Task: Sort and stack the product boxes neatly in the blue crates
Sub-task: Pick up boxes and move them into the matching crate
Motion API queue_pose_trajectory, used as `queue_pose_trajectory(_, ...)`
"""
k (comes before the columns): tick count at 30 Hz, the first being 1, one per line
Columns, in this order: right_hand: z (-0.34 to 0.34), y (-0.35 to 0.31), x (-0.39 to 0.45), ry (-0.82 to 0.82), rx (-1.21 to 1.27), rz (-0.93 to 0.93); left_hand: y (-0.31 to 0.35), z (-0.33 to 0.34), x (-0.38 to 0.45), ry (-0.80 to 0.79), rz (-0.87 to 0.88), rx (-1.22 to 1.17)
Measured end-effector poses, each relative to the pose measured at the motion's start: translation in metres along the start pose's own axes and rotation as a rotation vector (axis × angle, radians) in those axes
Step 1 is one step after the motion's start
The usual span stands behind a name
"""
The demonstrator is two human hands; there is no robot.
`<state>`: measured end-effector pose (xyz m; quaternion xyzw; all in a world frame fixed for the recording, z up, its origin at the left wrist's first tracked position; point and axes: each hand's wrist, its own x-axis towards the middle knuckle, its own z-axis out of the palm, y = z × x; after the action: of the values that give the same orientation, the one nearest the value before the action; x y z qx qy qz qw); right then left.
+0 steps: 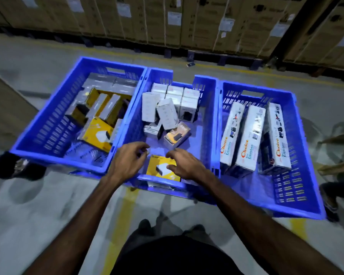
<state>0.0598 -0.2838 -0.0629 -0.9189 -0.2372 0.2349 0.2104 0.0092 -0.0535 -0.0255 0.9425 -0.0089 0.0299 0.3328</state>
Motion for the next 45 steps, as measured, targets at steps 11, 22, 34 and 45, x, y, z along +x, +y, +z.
queue_pose_trajectory(11,0.056,0.028,0.042,-0.166,-0.117,0.24,-0.031,-0.019,-0.038,0.347,0.012,-0.243)
queue_pose_trajectory(22,0.016,-0.001,0.039,-0.04,0.175,0.192,-0.04,-0.018,-0.036,0.341,0.019,-0.37)
queue_pose_trajectory(34,-0.044,-0.115,0.013,0.56,0.946,0.278,-0.075,-0.057,-0.056,0.352,-0.229,-0.885)
queue_pose_trajectory(45,-0.101,-0.226,0.041,0.643,0.325,0.117,-0.112,-0.086,-0.08,0.525,-0.33,-0.937)
